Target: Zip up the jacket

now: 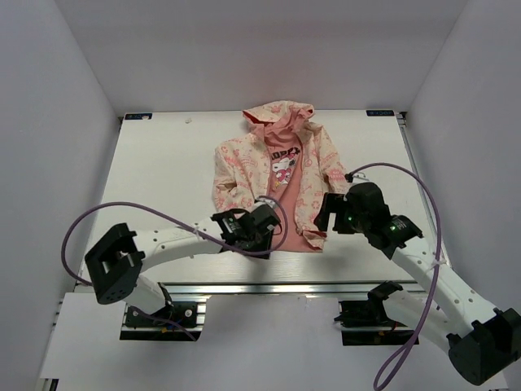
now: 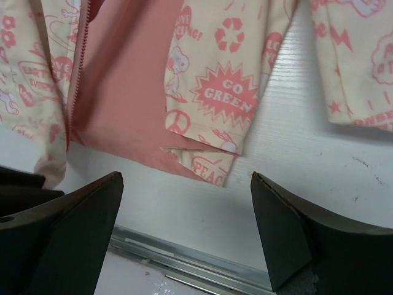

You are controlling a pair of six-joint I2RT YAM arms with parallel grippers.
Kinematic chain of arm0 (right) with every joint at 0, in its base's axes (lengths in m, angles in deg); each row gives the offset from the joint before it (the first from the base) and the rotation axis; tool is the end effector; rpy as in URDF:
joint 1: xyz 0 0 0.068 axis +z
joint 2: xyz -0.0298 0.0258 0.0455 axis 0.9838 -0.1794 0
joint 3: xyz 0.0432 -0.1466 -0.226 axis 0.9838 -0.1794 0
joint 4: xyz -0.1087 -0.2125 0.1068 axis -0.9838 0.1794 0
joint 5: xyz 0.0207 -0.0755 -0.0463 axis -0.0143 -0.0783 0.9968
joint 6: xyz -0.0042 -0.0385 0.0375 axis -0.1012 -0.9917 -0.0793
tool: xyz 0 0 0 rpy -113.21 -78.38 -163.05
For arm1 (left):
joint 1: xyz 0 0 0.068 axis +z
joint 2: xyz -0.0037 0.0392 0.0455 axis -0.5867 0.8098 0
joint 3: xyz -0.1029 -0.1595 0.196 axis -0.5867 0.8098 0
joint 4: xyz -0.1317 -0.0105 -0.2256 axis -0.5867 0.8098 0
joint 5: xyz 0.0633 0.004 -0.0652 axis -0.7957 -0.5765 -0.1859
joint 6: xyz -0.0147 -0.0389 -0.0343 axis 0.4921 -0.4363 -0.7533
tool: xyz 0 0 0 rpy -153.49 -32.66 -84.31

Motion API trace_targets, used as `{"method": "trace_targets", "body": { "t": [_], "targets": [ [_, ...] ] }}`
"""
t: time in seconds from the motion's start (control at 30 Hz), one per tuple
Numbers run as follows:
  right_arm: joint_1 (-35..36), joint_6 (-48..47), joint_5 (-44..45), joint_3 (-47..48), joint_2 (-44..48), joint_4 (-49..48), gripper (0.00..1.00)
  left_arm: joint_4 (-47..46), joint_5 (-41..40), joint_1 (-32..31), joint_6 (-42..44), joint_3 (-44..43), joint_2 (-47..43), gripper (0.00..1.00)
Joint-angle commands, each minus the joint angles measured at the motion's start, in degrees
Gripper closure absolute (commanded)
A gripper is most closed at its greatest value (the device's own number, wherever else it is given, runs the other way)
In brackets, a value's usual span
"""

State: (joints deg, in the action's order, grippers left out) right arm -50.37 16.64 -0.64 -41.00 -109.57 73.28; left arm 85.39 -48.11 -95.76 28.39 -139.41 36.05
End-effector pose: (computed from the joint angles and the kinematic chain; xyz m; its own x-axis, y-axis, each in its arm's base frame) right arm 0.1661 0.0906 0.2678 -0.6930 0.1303 -0.7091 -0.1441 0.9386 0.3133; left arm 0.1502 -0.2485 0.2226 -0.8836 0.1725 -0.4353 0.2975 0.9247 -0.2375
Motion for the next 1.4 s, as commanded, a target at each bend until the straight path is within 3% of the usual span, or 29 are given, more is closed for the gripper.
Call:
{"method": "trace_targets", "body": {
  "t": [0.0,0.03,0.07,0.23,0.4,0.57,0.7,0.97,1.17,1.3,1.37],
  "targets": [
    [0.0,-3.9,-3.4,-0.8,0.2,-2.9,0.11,-0.7,1.7,-2.6,-1.0,1.3,-0.5,0.46],
    [0.0,-4.4,-3.4,-0.8,0.2,-3.0,0.11,-1.6,1.9,-3.0,-0.4,1.4,-0.8,0.15],
    [0.0,-5.1,-5.3,-0.8,-0.1,-2.9,0.11,-3.4,4.1,-3.1,1.6,1.7,-1.9,0.02],
    [0.8,-6.4,-6.6,0.3,-1.9,-4.7,0.11,1.0,-0.4,-3.1,2.7,-2.2,-6.4,0.02],
    [7.3,-7.3,-0.8,3.8,-9.0,-5.7,0.11,5.1,-13.5,0.0,0.1,-3.4,-12.9,0.02],
    [10.1,-7.0,3.9,10.6,-21.6,-4.4,0.13,-7.8,-7.2,12.4,2.8,2.5,-14.6,0.02],
    [11.1,-7.1,8.1,14.0,-29.1,-4.9,0.18,-12.6,-3.4,14.2,6.0,3.0,-10.3,0.02],
    [13.0,-9.4,8.4,19.4,-42.1,-5.7,0.39,-16.7,3.0,19.8,7.1,5.2,-1.0,0.02],
    [13.0,-8.7,9.9,17.7,-44.7,-4.7,0.49,-15.3,1.5,24.4,6.1,10.1,-1.3,0.08],
    [12.9,-7.7,9.9,15.1,-44.2,-5.5,0.79,-14.7,-0.3,26.6,6.2,14.1,-2.1,0.14],
    [13.0,-7.5,9.9,15.2,-44.2,-5.3,0.88,-14.2,-0.7,27.4,6.1,14.9,-1.7,0.17]
  ]
}}
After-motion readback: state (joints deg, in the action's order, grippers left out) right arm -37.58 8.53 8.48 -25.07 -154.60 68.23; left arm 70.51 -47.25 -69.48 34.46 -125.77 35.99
